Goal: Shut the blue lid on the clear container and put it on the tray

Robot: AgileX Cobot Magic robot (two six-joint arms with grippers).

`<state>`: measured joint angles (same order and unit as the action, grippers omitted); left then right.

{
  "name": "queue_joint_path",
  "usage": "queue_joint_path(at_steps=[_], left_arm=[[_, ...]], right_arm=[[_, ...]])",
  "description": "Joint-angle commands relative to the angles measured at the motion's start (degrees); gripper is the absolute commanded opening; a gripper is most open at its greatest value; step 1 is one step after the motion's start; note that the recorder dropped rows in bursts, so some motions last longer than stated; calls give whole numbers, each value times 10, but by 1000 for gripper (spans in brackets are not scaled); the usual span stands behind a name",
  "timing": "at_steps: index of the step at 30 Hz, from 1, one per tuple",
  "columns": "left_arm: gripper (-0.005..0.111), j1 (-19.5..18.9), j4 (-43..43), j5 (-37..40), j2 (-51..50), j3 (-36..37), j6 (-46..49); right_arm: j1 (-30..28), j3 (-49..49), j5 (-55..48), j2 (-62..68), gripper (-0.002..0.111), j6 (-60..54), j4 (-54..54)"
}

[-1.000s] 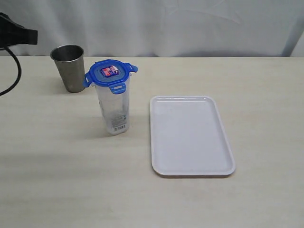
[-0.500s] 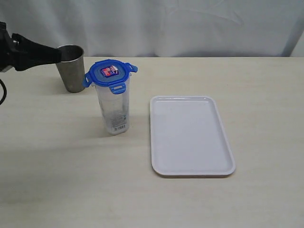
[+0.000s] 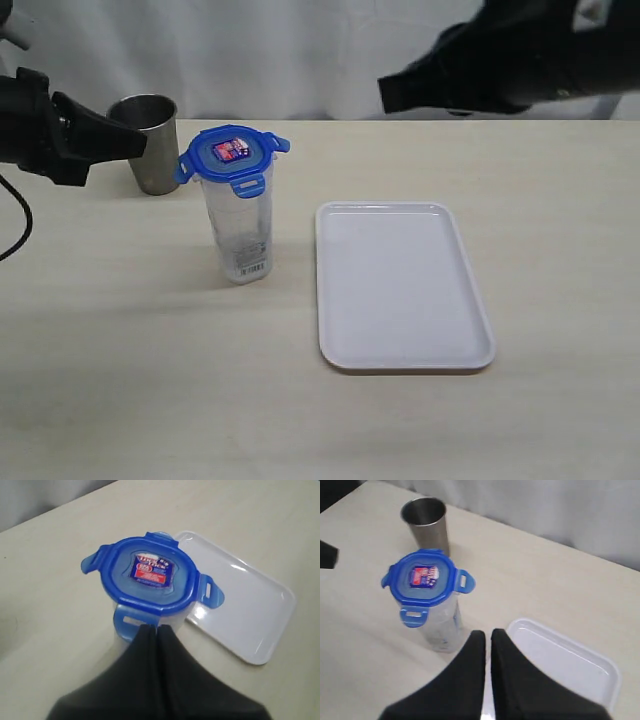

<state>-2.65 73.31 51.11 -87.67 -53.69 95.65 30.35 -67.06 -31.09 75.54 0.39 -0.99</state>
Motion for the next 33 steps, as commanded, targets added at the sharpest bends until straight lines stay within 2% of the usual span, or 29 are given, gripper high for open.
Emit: queue_joint_path(at_steps=[1,4,7,9,10,13,16,18,21,23,25,28,31,33], left_arm=[[21,-22,-18,9,1,12,20],[47,-2,-6,-18,1,72,129],[67,45,11,-146,1,146,262],[71,79,35,-268,1,169,272],[71,89,52,-301,1,170,272],[70,93,119,-263,0,168,272],[70,71,219,-242,-3,173,272],[70,45,266,-191,-11,180,272],[69,1,266,-101,-23,180,272],[62,-39,266,-43,-23,180,272],[53,-80,266,-24,-26,183,272],[44,-129,266,-77,-25,184,272],[44,-135,266,-189,-15,174,272],[44,-135,259,-233,-8,147,272]], right_arm=[[-49,-128,-117,64,5,-208,-200],[-83,-166,-125,75,5,-252,-258],[-104,-169,-128,74,5,-267,-262],[-122,-169,-135,74,5,-273,-263],[-131,-169,-138,74,5,-278,-264],[-160,-162,-140,74,5,-304,-290],[-194,-145,-138,74,5,-366,-371],[-215,-131,-142,74,5,-418,-433],[-236,-112,-145,74,5,-478,-503],[-238,-102,-146,74,5,-496,-521],[-238,-101,-147,74,5,-501,-521],[-238,-101,-147,72,5,-503,-525],[-237,-101,-148,68,5,-505,-525],[-236,-101,-150,68,5,-505,-525]])
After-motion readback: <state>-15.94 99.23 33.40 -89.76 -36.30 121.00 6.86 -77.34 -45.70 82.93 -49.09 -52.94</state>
